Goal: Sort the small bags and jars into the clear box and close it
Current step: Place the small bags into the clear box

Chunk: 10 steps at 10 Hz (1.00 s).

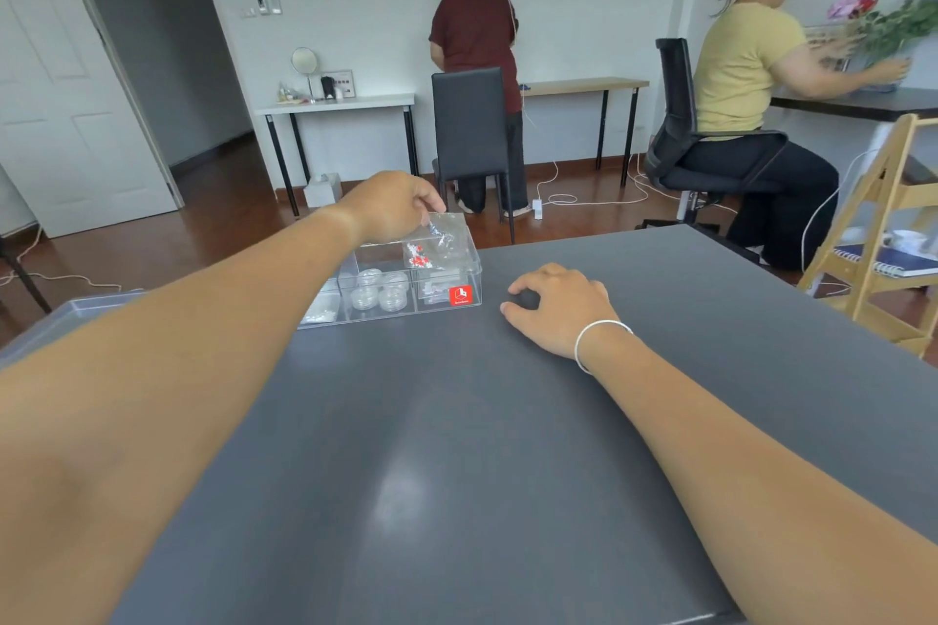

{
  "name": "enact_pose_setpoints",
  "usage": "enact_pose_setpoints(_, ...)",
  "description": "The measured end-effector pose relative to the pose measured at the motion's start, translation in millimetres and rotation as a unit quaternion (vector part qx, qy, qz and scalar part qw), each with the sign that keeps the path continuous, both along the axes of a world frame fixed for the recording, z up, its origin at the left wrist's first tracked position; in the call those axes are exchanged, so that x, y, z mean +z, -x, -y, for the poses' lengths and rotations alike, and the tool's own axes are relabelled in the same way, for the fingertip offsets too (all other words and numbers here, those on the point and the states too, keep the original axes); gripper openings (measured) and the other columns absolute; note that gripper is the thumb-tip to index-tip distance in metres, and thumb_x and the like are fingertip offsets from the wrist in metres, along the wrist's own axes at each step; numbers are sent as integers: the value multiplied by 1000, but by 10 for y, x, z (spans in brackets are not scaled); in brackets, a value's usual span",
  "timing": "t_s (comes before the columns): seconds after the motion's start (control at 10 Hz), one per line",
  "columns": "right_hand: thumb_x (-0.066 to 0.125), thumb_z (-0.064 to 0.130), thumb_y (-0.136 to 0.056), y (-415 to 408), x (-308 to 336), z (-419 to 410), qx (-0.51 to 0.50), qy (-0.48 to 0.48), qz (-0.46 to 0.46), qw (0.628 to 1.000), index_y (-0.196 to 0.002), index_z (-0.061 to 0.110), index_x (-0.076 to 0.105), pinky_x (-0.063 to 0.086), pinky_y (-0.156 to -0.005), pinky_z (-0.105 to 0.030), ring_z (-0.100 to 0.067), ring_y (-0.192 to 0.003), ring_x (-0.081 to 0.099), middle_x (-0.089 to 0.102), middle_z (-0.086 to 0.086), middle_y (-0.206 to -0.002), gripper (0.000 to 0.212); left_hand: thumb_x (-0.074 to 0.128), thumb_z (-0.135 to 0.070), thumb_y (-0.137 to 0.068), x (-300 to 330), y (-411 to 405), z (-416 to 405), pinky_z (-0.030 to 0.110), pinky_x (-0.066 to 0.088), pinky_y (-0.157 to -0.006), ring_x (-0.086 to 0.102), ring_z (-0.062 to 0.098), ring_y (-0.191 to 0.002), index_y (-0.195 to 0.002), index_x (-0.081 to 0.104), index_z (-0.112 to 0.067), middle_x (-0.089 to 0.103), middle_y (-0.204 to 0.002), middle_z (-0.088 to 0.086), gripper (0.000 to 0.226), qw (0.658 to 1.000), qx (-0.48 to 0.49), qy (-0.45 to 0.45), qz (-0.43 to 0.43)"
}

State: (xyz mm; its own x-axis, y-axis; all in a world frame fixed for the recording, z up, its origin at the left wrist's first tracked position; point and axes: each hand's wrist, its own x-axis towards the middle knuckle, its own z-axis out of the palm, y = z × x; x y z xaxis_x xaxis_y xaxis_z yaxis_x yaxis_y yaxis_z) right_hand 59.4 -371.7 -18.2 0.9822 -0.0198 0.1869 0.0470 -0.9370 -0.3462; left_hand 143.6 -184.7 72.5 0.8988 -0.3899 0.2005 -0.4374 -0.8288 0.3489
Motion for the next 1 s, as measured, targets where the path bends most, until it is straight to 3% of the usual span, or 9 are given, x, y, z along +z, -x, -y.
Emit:
enact_pose_setpoints(0.1, 45, 47, -86, -6, -1, -5, -2, -3, 0, 1000, -114, 31, 56, 31, -103, -42, -25, -120, 45, 51, -1, -130, 35, 50, -5, -85, -26, -24, 42, 24, 41, -84, 57, 15, -93, -99, 69, -19, 68, -105, 2, 28, 1000, -4, -18, 2)
enact_pose_setpoints(0.3, 45, 48, -86, -26, 6, -14, -9, -1, 1, 1000, -113, 31, 57, 31, -103, -44, -25, -119, 46, 52, -1, -129, 34, 55, -8, -84, -138, -80, 86, 28, 44, -94, 59, 17, -103, -100, 71, -17, 68, -108, 0, 24, 999, -2, -42, -20)
enact_pose_setpoints(0.5, 45, 47, -86, -28, 9, -12, -9, -2, 3, 1000, -112, 30, 57, 31, -102, -44, -26, -119, 46, 52, -2, -128, 33, 53, -10, -86, -228, -137, 52, 36, 43, -102, 58, 21, -110, -102, 70, -15, 66, -118, 3, 24, 1000, 9, -5, -11)
enact_pose_setpoints(0.8, 45, 46, -87, 12, 13, -34, -3, -4, 3, 1000, -115, 29, 56, 32, -103, -43, -26, -119, 46, 52, -3, -129, 35, 53, -19, -88, -179, 42, -149, 28, 39, -97, 57, 20, -109, -106, 68, -18, 65, -119, 5, 23, 996, -3, 59, 60)
enact_pose_setpoints(1.0, 45, 42, -88, 176, 63, -128, 10, 1, 26, 1000, -114, 26, 57, 35, -100, -41, -27, -117, 47, 56, -4, -125, 33, 53, -19, -88, -247, 323, -590, 25, 41, -92, 58, 17, -95, -105, 68, -18, 63, -108, 4, 23, 986, 12, 109, 123)
